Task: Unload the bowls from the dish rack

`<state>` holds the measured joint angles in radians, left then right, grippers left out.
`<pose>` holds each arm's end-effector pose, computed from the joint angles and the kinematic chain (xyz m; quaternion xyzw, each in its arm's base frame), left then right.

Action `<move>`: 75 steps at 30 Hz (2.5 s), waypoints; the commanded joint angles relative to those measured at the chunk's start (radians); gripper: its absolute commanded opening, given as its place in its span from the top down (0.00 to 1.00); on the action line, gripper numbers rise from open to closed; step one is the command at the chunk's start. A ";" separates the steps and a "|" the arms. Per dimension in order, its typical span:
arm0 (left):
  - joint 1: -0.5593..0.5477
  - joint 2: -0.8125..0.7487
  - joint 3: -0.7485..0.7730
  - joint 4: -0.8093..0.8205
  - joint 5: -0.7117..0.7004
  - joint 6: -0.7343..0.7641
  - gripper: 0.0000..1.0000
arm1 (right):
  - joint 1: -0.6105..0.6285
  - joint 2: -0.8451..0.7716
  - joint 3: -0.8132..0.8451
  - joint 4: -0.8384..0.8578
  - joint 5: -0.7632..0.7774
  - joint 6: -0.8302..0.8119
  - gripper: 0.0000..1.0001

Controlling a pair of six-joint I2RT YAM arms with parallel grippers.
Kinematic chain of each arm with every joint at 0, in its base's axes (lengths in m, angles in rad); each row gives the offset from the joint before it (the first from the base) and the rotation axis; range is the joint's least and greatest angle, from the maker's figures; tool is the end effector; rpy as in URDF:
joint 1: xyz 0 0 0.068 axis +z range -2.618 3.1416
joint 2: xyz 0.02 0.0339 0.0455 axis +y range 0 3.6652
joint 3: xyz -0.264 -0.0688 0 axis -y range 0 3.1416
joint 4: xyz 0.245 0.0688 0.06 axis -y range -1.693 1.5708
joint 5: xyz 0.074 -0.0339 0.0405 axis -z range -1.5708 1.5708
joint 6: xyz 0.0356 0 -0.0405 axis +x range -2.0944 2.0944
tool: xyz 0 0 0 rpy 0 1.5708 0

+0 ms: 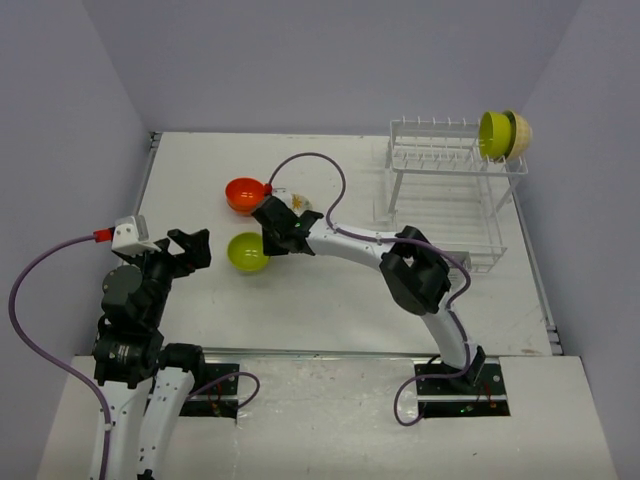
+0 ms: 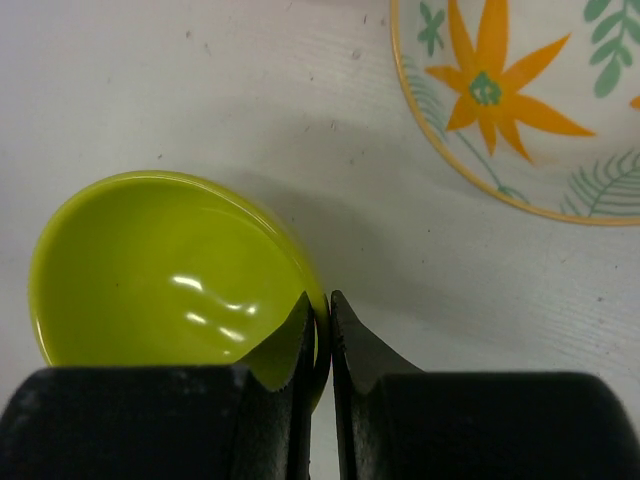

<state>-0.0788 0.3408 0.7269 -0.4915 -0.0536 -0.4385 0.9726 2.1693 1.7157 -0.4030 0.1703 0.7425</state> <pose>0.0844 -0.0047 0.3381 -0.1506 0.7279 -0.1518 0.6515 0.2791 0.3988 0.1958 -0.0776 0.9308 0.2113 0.2881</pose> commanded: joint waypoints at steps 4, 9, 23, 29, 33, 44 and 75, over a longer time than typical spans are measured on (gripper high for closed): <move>0.010 -0.008 0.000 0.014 0.003 -0.012 0.00 | 0.003 0.086 0.214 -0.108 0.147 0.043 0.89; 0.010 -0.010 0.000 0.014 0.003 -0.012 0.00 | 0.005 0.103 0.214 -0.085 0.092 0.015 0.73; 0.010 -0.002 -0.007 0.021 0.024 -0.006 0.00 | 0.038 -0.468 0.064 -0.179 0.424 -0.386 0.22; 0.008 0.125 -0.011 0.034 0.112 0.010 0.00 | -0.136 -0.612 -0.022 -0.211 0.909 -0.888 0.05; 0.008 0.240 -0.003 0.033 0.165 0.027 0.00 | -0.389 -0.669 -0.027 -0.211 0.916 -1.037 0.05; -0.012 0.228 -0.003 0.033 0.187 0.034 0.00 | -0.675 -0.460 0.164 -0.110 0.929 -1.256 0.31; -0.070 0.210 0.002 0.022 0.146 0.029 0.00 | -0.769 -0.359 -0.223 0.961 1.014 -1.911 0.76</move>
<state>-0.1402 0.5575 0.7216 -0.4866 0.0998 -0.4263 0.2089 1.8008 1.5101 0.3702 1.1568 -1.0504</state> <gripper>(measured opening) 0.997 0.248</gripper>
